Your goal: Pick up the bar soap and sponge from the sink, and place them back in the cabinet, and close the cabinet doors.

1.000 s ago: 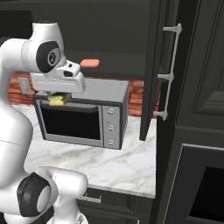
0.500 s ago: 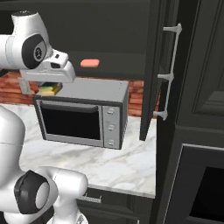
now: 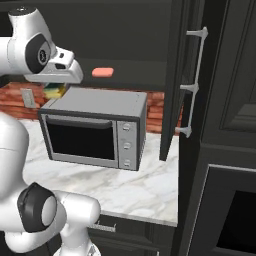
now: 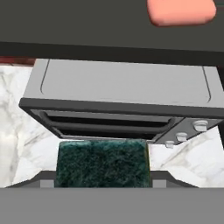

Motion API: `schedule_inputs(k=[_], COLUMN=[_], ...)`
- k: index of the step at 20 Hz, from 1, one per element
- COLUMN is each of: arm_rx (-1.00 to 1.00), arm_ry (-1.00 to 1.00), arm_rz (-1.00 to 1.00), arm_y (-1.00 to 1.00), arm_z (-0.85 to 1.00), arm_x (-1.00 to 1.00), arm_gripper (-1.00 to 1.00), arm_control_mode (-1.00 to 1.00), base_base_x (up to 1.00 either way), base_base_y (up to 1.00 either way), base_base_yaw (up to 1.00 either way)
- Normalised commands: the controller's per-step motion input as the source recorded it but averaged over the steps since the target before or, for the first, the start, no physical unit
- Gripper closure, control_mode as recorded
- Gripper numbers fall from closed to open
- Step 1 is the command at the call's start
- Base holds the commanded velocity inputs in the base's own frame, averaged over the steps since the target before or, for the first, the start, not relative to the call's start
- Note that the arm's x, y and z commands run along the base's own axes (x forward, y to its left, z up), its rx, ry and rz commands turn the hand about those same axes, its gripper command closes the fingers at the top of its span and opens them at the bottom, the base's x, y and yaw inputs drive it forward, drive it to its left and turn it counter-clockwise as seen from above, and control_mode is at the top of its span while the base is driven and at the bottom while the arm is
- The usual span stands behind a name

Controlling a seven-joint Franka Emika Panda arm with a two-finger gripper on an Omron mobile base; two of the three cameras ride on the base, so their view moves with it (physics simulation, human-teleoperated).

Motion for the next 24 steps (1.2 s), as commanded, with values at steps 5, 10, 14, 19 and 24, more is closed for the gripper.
schedule_inputs(k=[5,10,14,19,24], arm_rx=[0.00,0.00,0.00,0.00,0.00], arm_ry=[0.00,-0.06,-0.14,-0.17,-0.16], arm_rz=[0.00,0.00,0.01,0.02,0.01], arm_y=[0.06,0.01,0.01,0.01,0.01], arm_z=[0.01,0.00,0.00,0.00,0.00], arm_x=[0.68,0.50,0.29,0.25,0.26], arm_gripper=[1.00,1.00,1.00,1.00,1.00], arm_control_mode=[-1.00,-1.00,-1.00,-1.00,-1.00], base_base_x=[0.00,0.00,0.00,0.00,0.00], base_base_y=[0.00,0.00,0.00,0.00,0.00], base_base_yaw=[0.00,0.00,0.00,0.00,0.00])
